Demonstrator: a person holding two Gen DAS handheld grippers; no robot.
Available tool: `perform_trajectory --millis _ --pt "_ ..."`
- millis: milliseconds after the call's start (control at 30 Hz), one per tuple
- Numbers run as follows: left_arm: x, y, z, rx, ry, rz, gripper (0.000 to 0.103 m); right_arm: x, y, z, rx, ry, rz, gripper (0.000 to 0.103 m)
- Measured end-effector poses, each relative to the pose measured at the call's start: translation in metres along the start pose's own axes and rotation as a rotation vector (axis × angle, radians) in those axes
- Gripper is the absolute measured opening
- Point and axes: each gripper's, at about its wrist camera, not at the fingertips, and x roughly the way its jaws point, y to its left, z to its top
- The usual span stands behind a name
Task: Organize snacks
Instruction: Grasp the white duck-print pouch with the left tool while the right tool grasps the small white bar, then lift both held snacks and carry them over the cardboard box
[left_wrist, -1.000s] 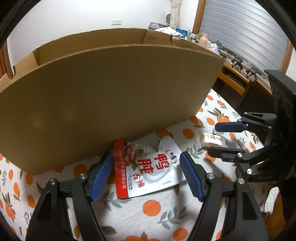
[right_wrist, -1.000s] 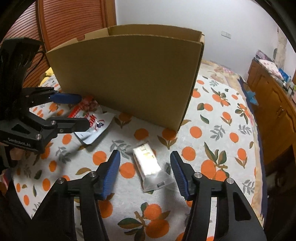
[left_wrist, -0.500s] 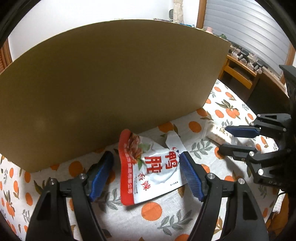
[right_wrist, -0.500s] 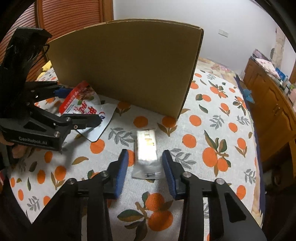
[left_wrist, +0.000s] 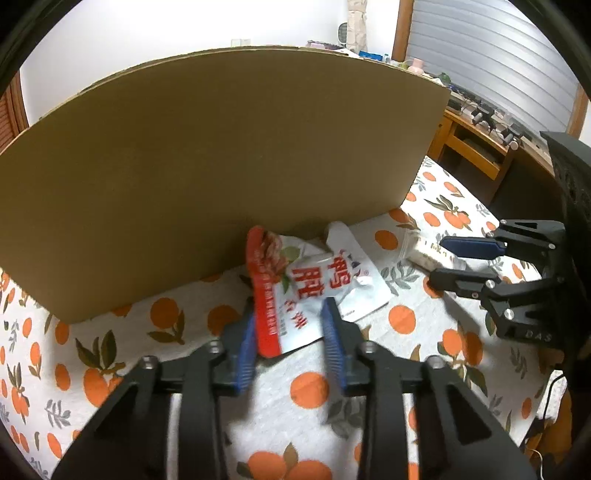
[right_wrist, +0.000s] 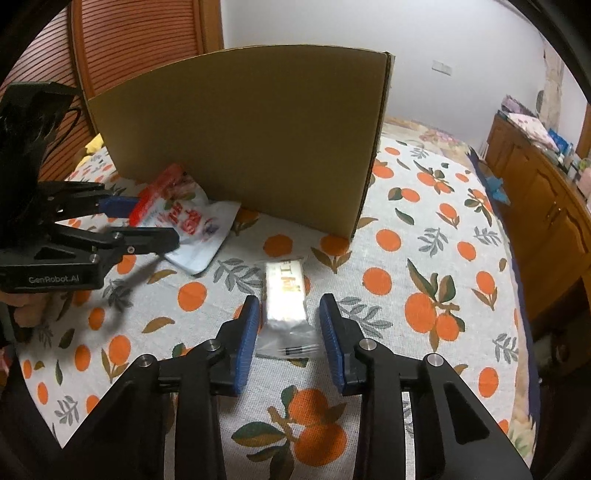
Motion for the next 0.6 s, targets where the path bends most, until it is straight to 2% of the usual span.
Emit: perform_trajectory --millis 167,300,433,600 --pt "-0.010 0.003 -0.006 -0.003 -0.009 -0.034 0.011 0.001 0.000 0.000 0.000 0.001 0.003 0.033" --pt "-0.017 -0.001 -0.010 0.002 -0.027 -0.047 0.004 0.001 -0.001 0.000 0.002 0.000 0.005 0.033" --pt "-0.027 -0.007 -0.011 0.006 -0.064 -0.048 0.000 0.001 -0.001 0.000 0.002 0.001 0.006 0.033" --pt "-0.044 -0.013 -0.011 0.020 -0.106 -0.046 0.000 0.001 0.000 0.000 0.001 0.000 0.004 0.033"
